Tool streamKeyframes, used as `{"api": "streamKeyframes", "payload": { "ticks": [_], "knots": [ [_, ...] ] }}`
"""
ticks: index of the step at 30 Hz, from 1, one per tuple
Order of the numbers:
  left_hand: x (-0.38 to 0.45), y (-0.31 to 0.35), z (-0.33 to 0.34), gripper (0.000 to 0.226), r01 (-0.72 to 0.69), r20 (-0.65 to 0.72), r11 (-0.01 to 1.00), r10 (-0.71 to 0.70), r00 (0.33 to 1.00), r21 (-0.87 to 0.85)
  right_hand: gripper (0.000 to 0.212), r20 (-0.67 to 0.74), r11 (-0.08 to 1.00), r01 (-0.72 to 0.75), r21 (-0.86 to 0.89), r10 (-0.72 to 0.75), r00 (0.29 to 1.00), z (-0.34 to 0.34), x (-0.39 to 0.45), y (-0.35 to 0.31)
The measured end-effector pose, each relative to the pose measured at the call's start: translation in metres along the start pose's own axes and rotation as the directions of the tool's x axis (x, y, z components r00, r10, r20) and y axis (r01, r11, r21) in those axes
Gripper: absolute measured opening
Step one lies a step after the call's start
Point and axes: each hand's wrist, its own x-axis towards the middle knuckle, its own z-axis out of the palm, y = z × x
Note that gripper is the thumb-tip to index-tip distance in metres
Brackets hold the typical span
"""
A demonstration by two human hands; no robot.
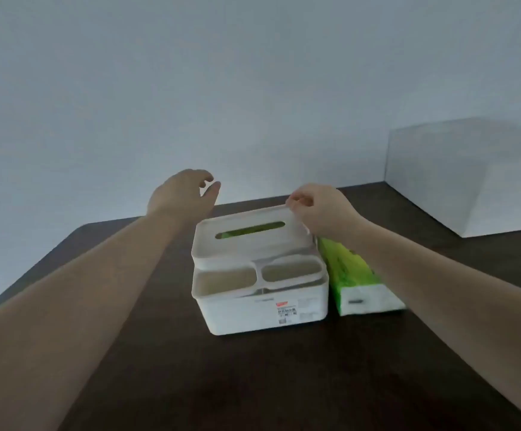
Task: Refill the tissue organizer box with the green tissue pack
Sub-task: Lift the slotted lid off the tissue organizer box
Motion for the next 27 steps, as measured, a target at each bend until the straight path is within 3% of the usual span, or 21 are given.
{"api": "streamKeyframes", "payload": {
  "ticks": [4,9,11,16,22,27],
  "knots": [
    [-0.044,-0.004,-0.009,0.051,0.181,0.101,0.982,-0.174,0.979,-0.054,0.029,-0.059,0.999,-0.036,0.008,0.036,0.998,-0.008,-0.041,-0.008],
    [-0.075,-0.005,-0.016,0.031,0.355,0.283,0.914,-0.294,0.913,-0.195,0.045,0.056,0.989,-0.112,-0.092,0.117,0.992,-0.011,-0.066,-0.028],
    [-0.080,-0.005,-0.012,0.030,0.398,0.332,0.868,-0.297,0.895,-0.296,0.045,0.034,0.988,-0.121,-0.099,0.125,0.992,-0.008,-0.069,-0.034],
    [-0.083,-0.005,-0.009,0.027,0.460,0.299,0.759,-0.355,0.886,-0.461,0.045,0.013,0.984,-0.130,-0.121,0.132,0.991,0.004,-0.072,-0.044],
    [-0.073,-0.014,0.001,0.012,0.557,0.361,0.502,-0.438,0.823,-0.661,0.038,0.012,0.966,-0.245,-0.087,0.247,0.969,0.006,-0.067,-0.043],
    [-0.071,-0.024,0.014,0.017,0.562,0.372,0.450,-0.444,0.815,-0.694,0.035,-0.010,0.966,-0.257,-0.031,0.257,0.966,0.010,-0.067,-0.037]
  ]
}}
